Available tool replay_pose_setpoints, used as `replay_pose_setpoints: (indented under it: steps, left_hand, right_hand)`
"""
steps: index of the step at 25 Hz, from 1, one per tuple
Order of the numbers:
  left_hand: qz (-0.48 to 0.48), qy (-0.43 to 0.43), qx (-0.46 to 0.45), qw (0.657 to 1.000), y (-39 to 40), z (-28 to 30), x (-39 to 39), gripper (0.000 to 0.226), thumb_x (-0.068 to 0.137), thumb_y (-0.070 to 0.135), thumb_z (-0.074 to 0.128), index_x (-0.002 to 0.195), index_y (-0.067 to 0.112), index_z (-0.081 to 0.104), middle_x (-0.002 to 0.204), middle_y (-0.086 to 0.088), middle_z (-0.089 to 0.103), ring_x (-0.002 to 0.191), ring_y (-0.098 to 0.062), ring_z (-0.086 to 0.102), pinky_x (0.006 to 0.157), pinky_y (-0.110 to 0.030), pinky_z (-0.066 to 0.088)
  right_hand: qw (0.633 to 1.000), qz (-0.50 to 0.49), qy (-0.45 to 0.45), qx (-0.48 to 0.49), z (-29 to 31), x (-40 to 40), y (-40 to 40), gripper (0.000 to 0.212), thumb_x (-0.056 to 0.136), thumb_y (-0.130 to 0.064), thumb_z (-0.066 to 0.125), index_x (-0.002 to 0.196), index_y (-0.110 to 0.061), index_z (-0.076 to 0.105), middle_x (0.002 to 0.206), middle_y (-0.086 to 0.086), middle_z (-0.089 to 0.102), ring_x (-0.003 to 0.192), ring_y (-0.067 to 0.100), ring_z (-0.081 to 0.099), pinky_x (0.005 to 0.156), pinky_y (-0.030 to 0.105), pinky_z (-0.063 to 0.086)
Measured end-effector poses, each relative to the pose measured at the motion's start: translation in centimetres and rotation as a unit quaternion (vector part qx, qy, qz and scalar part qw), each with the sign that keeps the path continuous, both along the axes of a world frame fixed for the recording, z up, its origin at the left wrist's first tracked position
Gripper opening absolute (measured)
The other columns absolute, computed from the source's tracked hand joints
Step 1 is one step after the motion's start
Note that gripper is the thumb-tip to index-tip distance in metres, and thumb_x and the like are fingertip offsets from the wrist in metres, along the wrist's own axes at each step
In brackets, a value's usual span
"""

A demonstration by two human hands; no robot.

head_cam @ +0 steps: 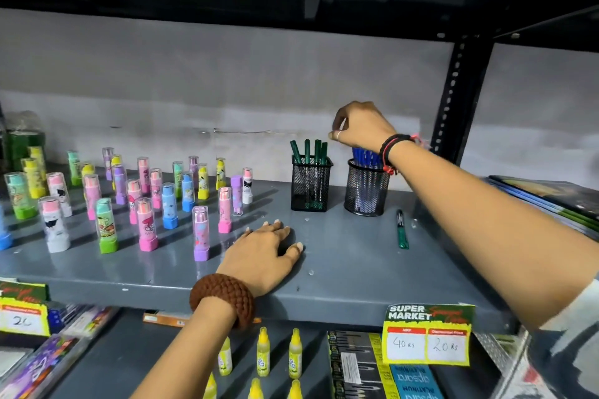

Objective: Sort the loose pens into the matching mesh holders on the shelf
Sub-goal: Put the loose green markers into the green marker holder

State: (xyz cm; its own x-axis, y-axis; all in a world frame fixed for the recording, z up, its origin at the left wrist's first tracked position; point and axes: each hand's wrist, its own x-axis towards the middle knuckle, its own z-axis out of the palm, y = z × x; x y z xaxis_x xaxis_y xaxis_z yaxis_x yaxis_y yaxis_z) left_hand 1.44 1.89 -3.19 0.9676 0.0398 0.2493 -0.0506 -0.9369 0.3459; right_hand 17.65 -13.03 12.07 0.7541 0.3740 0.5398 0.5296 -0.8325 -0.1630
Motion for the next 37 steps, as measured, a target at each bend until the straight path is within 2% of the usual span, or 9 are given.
replay_pose_setpoints:
  steps: [3,6,11,16,23,25,28,34,37]
  left_hand:
    - [-0.001,0.008,0.003,1.000,-0.2,0.2,-0.1,0.059,0.095,0.049,0.035,0.146,0.021,0.031,0.158,0.004,0.022,0.145,-0.016,0.021,0.118,-0.033,0.015]
    - [0.001,0.014,0.003,1.000,-0.1,0.2,-0.2,0.059,0.095,0.050,0.035,0.146,0.022,0.031,0.158,0.004,0.022,0.145,-0.017,0.023,0.118,-0.034,0.016]
    - [0.000,0.016,0.004,1.000,-0.2,0.1,-0.1,0.059,0.094,0.050,0.035,0.145,0.022,0.033,0.157,0.003,0.023,0.145,-0.017,0.024,0.119,-0.036,0.016]
    - [0.001,0.009,0.008,1.000,0.0,-0.1,0.0,0.058,0.094,0.050,0.036,0.144,0.022,0.036,0.156,0.003,0.027,0.143,-0.019,0.029,0.118,-0.036,0.020]
    - [0.004,0.017,0.007,1.000,0.0,-0.1,0.0,0.058,0.094,0.051,0.035,0.144,0.022,0.035,0.157,0.003,0.026,0.144,-0.020,0.026,0.118,-0.037,0.019]
    - [0.003,0.017,0.012,1.000,-0.1,-0.1,-0.1,0.058,0.094,0.050,0.035,0.145,0.022,0.034,0.157,0.003,0.024,0.144,-0.019,0.025,0.118,-0.036,0.018]
    - [0.000,0.015,0.011,1.000,-0.1,-0.1,0.0,0.059,0.094,0.051,0.034,0.145,0.022,0.033,0.158,0.003,0.023,0.145,-0.018,0.023,0.118,-0.036,0.015]
    - [-0.002,0.010,0.007,1.000,0.0,-0.2,0.1,0.060,0.094,0.051,0.034,0.146,0.021,0.032,0.158,0.003,0.022,0.145,-0.017,0.021,0.119,-0.035,0.013]
    - [-0.002,0.008,0.001,1.000,0.1,-0.4,0.2,0.060,0.094,0.052,0.034,0.145,0.022,0.033,0.158,0.004,0.023,0.145,-0.016,0.021,0.120,-0.035,0.013]
  right_hand:
    - [0.990,-0.086,0.050,-0.102,1.1,-1.7,-3.4,0.018,0.079,-0.019,0.072,0.085,-0.002,0.071,0.084,0.014,0.073,0.073,0.027,0.067,0.065,0.034,0.057]
    - [0.947,-0.152,0.200,-0.200,0.2,-2.1,-5.7,0.023,0.082,-0.021,0.074,0.072,-0.003,0.063,0.064,0.007,0.069,0.055,0.019,0.062,0.048,0.023,0.046]
    - [0.893,-0.194,0.362,-0.187,-5.0,-0.6,-8.8,0.034,0.098,-0.015,0.052,0.068,0.001,0.049,0.029,0.004,0.056,0.020,0.011,0.049,0.026,0.013,0.036]
    - [0.824,-0.243,0.471,-0.200,-8.2,-0.4,-9.0,0.056,0.098,-0.052,0.035,0.063,-0.008,0.043,0.044,0.005,0.047,0.021,0.012,0.035,0.032,0.011,0.028]
    - [0.798,-0.246,0.505,-0.218,-7.4,-1.9,-8.5,0.052,0.100,-0.043,0.040,0.065,-0.006,0.047,0.047,0.005,0.053,0.025,0.011,0.048,0.030,0.011,0.036]
    - [0.811,-0.240,0.475,-0.242,-5.9,-2.5,-8.7,0.044,0.100,-0.036,0.044,0.074,-0.002,0.056,0.052,0.008,0.062,0.034,0.013,0.060,0.038,0.016,0.047]
    - [0.882,-0.211,0.361,-0.217,-1.8,-4.1,-9.2,0.024,0.093,-0.025,0.058,0.085,-0.003,0.064,0.066,0.007,0.066,0.046,0.015,0.062,0.049,0.027,0.051]
    - [0.966,-0.192,0.120,-0.127,6.4,-6.5,-7.7,0.032,0.078,-0.037,0.076,0.080,-0.006,0.071,0.074,0.004,0.073,0.063,0.019,0.065,0.070,0.033,0.055]
    - [0.988,-0.127,0.081,-0.028,7.1,-5.7,-5.6,0.032,0.074,-0.033,0.080,0.088,-0.005,0.073,0.081,0.008,0.076,0.065,0.021,0.070,0.072,0.034,0.060]
